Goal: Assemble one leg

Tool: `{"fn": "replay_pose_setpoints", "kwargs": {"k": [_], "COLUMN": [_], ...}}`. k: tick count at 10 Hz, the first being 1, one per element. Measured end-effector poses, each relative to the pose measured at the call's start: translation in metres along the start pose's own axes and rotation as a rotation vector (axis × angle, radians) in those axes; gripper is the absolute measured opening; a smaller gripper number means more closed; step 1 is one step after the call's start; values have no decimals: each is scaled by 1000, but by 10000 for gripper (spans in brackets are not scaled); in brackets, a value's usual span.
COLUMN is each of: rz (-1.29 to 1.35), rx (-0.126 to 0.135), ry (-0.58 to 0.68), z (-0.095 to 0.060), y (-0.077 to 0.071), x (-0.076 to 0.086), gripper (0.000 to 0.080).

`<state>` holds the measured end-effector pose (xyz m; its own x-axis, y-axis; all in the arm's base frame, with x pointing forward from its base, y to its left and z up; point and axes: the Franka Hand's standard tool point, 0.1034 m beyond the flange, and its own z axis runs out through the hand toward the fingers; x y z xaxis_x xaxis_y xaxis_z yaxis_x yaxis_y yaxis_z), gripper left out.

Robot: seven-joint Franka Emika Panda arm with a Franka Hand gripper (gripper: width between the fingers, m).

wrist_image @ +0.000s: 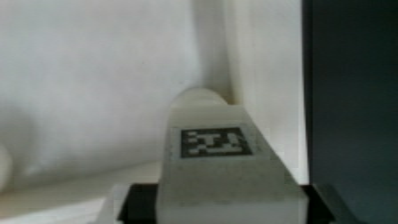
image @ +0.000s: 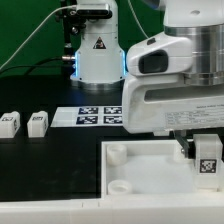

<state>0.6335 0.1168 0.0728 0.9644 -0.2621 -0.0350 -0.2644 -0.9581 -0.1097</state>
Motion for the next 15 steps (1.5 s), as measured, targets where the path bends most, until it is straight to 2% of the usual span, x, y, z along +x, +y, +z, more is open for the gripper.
{"fn": "replay_pose_setpoints", "kwargs": {"k": [3,4,5,6,7,9,11,12,13,14,15], "rz": [329,525,718,939,1206,1483,1563,1555,1552,1455,1349], "rx": [8,10,24,48,89,137,136,135,134,120,88], "ry": [-1,10,9,6,6,0,6,6,6,3,-21], "z": [0,1,2,2,4,4,4,4,4,5,7], "y": [0,1,2,1,-2,-8,-9,-9,-9,-9,-8], "x": [1,1,1,-1,-4,-5,-4,-5,-5,-7,-12], "gripper": [294,294,294,295,295,295,295,380,526,526,622]}}
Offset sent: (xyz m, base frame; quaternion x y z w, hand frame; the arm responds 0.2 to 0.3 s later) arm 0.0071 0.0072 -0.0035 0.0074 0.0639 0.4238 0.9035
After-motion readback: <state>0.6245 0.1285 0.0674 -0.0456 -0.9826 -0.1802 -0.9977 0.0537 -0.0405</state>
